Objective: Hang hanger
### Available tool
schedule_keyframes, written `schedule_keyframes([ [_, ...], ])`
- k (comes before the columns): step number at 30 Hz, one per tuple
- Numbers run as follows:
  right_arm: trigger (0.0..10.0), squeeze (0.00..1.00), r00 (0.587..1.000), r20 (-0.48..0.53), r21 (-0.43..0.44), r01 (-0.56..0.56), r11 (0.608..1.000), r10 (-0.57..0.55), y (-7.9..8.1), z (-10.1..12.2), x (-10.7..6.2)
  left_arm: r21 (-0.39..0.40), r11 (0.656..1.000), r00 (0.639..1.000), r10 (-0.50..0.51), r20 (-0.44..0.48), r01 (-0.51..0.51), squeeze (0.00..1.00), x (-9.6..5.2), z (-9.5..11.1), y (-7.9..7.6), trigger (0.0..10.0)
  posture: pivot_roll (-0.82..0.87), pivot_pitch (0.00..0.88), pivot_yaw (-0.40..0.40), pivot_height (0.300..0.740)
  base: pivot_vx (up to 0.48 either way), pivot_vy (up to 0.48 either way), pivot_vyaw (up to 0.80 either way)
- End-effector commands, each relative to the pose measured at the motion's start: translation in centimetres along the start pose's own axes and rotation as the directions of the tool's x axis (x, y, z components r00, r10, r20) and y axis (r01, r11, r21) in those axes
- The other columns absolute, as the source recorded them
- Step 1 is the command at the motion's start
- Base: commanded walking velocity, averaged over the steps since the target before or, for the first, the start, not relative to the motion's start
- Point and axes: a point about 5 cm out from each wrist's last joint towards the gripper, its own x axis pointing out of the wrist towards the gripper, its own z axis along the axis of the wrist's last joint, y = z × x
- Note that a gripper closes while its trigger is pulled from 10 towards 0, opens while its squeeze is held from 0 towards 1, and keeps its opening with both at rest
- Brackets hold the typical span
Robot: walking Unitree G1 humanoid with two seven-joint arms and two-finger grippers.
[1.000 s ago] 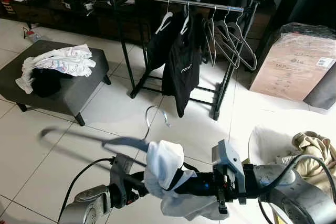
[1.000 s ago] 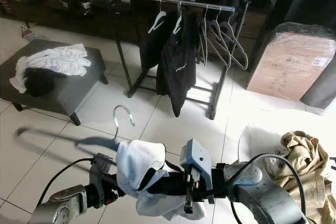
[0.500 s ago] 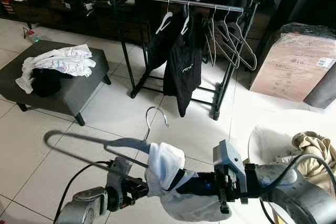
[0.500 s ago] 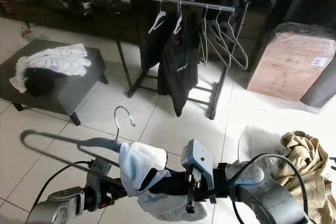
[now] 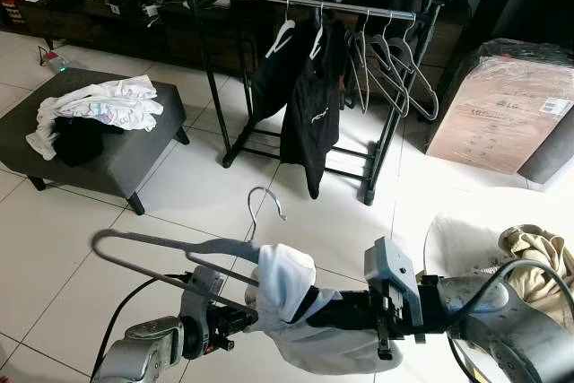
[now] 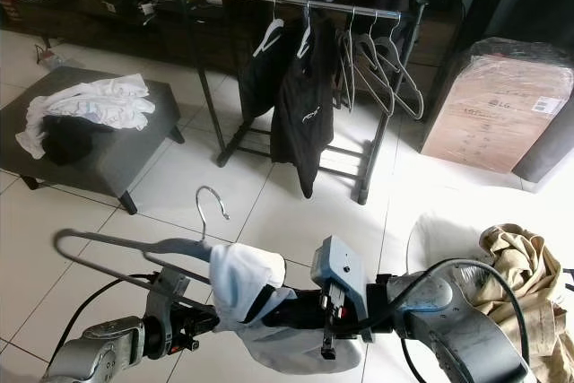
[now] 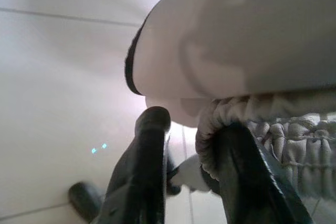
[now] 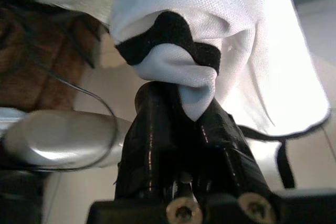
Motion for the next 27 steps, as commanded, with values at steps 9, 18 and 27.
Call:
schedule_keyframes([
  [9, 0.0, 0.00, 0.977, -0.147, -0.092, 0.145, 0.985, -0.157, -2.1, -1.7, -0.8, 0.013, 0.998, 0.996, 0.068, -0.062, -0.067, 0.00, -1.0, -1.0, 0.7, 0.0, -0.10, 0.191, -0.026, 0.740, 0.000, 0.000, 0.00],
  [18, 0.0, 0.00, 0.952, -0.234, -0.145, 0.167, 0.975, -0.198, -2.9, -3.1, -1.5, 0.034, 0.994, 0.990, 0.108, -0.095, -0.105, 0.00, -1.3, -1.4, 1.0, 0.0, -0.10, 0.190, -0.026, 0.740, 0.000, 0.000, 0.00],
  [27, 0.0, 0.00, 0.855, -0.428, -0.267, 0.189, 0.945, -0.292, -4.1, -6.4, -2.4, 0.077, 0.985, 0.983, 0.163, -0.079, -0.157, 0.00, -1.5, -0.9, 1.5, 0.0, -0.10, 0.191, -0.026, 0.740, 0.000, 0.000, 0.00],
])
